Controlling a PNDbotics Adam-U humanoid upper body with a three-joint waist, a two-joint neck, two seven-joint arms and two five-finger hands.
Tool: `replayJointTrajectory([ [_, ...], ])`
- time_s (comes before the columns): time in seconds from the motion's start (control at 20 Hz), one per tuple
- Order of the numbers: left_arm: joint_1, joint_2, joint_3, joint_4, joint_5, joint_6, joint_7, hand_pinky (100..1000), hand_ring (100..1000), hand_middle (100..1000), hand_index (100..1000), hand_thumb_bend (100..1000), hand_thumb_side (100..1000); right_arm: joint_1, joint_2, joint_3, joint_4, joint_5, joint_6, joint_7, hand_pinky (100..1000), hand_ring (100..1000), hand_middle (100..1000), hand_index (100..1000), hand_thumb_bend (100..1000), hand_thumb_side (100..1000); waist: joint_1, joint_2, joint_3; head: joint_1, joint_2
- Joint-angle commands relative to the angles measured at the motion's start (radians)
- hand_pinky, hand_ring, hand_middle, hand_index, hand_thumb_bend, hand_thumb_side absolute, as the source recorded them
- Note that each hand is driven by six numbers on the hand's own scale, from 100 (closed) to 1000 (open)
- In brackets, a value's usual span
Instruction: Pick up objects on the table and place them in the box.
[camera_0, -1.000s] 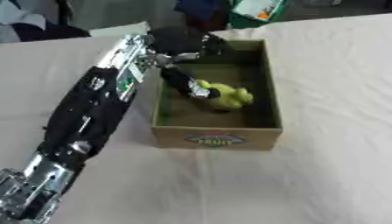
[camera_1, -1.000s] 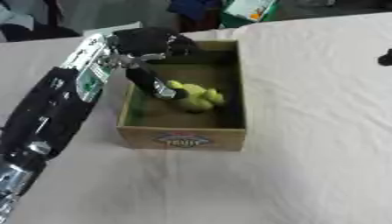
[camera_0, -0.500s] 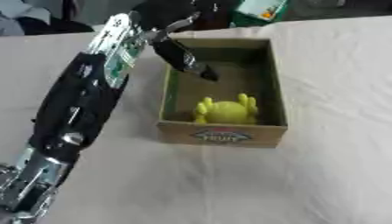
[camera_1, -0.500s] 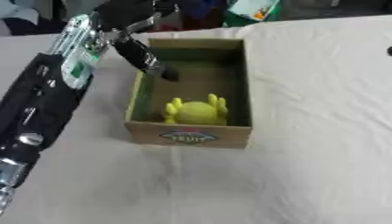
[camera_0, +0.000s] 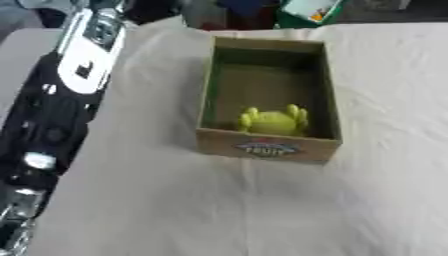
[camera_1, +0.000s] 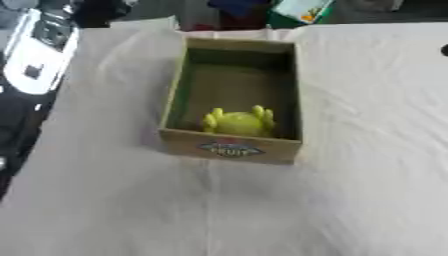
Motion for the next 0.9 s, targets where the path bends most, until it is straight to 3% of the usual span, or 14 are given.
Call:
replayJointTrajectory([
  [0.05,0.047,0.069,0.054,-0.123,0.188,0.046,0.076,499,642,583,825,100,752,0.001,-0.023,-0.015,-0.020,0.010,-0.004,-0.013,823,621,726,917,100,750,-0.004,-0.028,0.014,-0.050,0.012],
  [0.25,0.150,0.086,0.120,-0.231,0.374,0.071,0.143,482,623,570,807,100,744,0.010,-0.024,-0.025,-0.020,0.012,-0.013,-0.030,822,623,726,918,100,742,-0.008,-0.032,0.050,-0.108,0.017],
  [0.3,0.170,0.088,0.134,-0.250,0.405,0.073,0.162,480,621,569,806,100,1000,0.011,-0.023,-0.026,-0.020,0.012,-0.015,-0.034,822,624,727,918,100,711,-0.008,-0.033,0.056,-0.116,0.019],
  [0.35,0.198,0.090,0.150,-0.272,0.433,0.072,0.182,479,620,569,806,100,744,0.012,-0.022,-0.028,-0.020,0.012,-0.017,-0.039,822,624,727,918,100,749,-0.008,-0.035,0.065,-0.127,0.023],
  [0.6,0.333,0.083,0.217,-0.354,0.512,0.023,0.269,477,620,570,803,100,734,0.015,-0.024,-0.032,-0.020,0.016,-0.023,-0.063,822,626,727,917,100,758,-0.013,-0.039,0.096,-0.159,0.035],
  [0.9,0.361,0.081,0.228,-0.359,0.526,-0.009,0.289,477,620,570,803,100,734,0.016,-0.025,-0.031,-0.020,0.018,-0.024,-0.069,822,626,727,917,100,758,-0.013,-0.039,0.099,-0.162,0.036],
])
